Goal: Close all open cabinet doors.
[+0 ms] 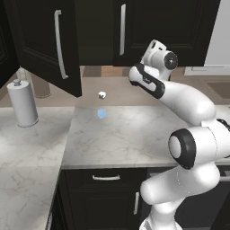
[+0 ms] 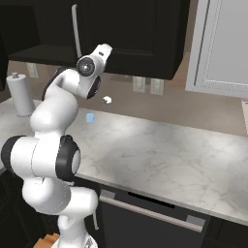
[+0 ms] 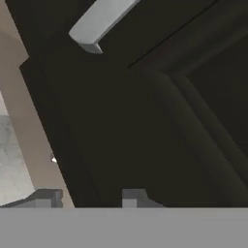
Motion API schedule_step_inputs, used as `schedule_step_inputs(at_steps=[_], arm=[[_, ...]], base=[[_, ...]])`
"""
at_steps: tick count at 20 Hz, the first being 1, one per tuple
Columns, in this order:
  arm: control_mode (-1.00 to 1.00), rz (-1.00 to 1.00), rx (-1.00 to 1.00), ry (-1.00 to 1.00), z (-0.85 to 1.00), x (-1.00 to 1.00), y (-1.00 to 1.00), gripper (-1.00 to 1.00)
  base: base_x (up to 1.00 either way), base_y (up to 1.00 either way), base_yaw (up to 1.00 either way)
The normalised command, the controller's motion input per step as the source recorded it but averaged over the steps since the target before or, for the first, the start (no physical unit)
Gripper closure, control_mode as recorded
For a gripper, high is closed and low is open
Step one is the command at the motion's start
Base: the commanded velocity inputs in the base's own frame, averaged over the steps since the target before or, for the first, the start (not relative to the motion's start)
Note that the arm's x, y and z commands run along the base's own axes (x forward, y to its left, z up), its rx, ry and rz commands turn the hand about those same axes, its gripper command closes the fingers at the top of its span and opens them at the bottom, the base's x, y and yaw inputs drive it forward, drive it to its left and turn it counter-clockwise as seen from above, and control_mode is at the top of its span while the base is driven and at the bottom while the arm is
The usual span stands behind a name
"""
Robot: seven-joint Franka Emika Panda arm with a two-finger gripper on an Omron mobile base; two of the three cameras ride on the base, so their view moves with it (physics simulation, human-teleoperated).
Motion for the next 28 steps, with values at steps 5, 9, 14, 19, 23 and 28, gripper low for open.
schedule_step_inputs(at_steps=[5, 9, 14, 19, 23, 28], arm=[[-1.0, -0.04, -0.05, -0.02, 0.0, 0.27, 0.0, -1.0], [-1.0, -0.04, -0.06, -0.03, 0.0, 0.01, 0.04, -1.0], [-1.0, -0.04, -0.04, -0.01, 0.0, -0.04, 0.11, -1.0], [-1.0, 0.0, 0.0, 0.0, 0.03, -0.47, 0.12, -1.0], [-1.0, 0.0, 0.0, 0.0, 0.2, -0.89, 0.05, -1.0], [-1.0, 0.0, 0.0, 0.04, 0.47, -1.0, 0.01, -1.0]], base=[[0.0, 0.0, 0.0], [0.0, 0.0, 0.0], [0.0, 0.0, 0.0], [0.0, 0.0, 0.0], [0.0, 0.0, 0.0], [0.0, 0.0, 0.0]])
